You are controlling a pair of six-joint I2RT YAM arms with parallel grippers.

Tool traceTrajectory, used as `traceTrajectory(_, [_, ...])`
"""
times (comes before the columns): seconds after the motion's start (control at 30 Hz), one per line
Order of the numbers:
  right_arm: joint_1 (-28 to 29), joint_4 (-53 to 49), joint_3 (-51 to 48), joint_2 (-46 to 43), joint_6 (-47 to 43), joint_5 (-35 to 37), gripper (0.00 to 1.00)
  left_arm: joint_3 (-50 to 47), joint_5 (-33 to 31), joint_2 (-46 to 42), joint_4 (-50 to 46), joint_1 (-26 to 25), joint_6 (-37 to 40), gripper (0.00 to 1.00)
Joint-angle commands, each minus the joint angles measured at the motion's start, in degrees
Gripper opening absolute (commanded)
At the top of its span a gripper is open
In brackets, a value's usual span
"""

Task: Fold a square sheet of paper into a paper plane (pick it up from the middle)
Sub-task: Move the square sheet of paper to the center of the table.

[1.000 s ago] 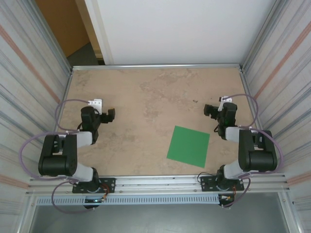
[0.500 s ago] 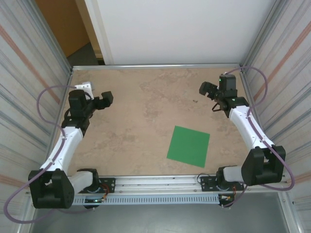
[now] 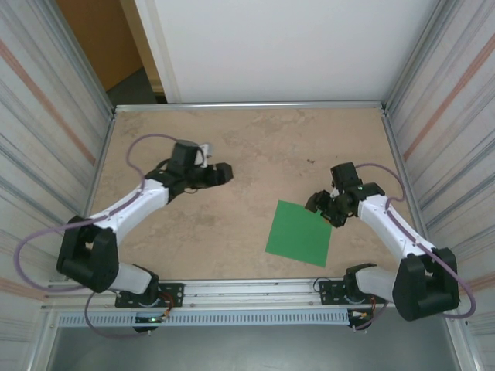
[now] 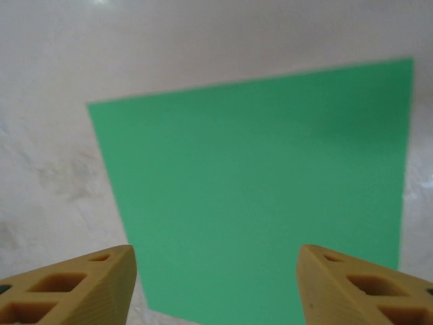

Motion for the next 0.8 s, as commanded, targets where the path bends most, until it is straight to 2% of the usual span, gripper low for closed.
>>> traceTrajectory(0.0, [0.24, -4.27, -2.94, -3.44, 3.11, 0.06, 0.58, 2.31, -1.84, 3.66, 0.37, -5.30, -5.15, 0.63])
traceTrajectory(0.03, [0.21, -4.25, -3.96, -4.07, 3.44, -0.06, 0.56, 2.41, -2.32, 4.87, 1.38, -6.85, -6.57, 0.59])
traceTrajectory(0.17, [0.52, -2.12, -7.47, -4.30, 4.99, -1.08, 0.52, 2.00, -2.69, 8.19, 5.01, -11.48, -9.74, 0.56])
traceTrajectory(0.27, [0.65, 0.44, -9.53, -2.93, 5.70, -0.94, 0.44, 1.56, -3.05, 9.60, 5.71, -12.48, -11.50, 0.51])
traceTrajectory(0.5, [0.96, 4.96, -11.26, 2.38, 6.17, 0.63, 0.31, -0.73, -4.39, 8.73, 6.49, -11.97, -12.67, 0.42])
traceTrajectory(0.77, [2.23, 6.73, -9.93, 8.79, 6.57, 2.00, 0.31, -2.85, -3.49, 7.35, 7.22, -9.03, -13.02, 0.40])
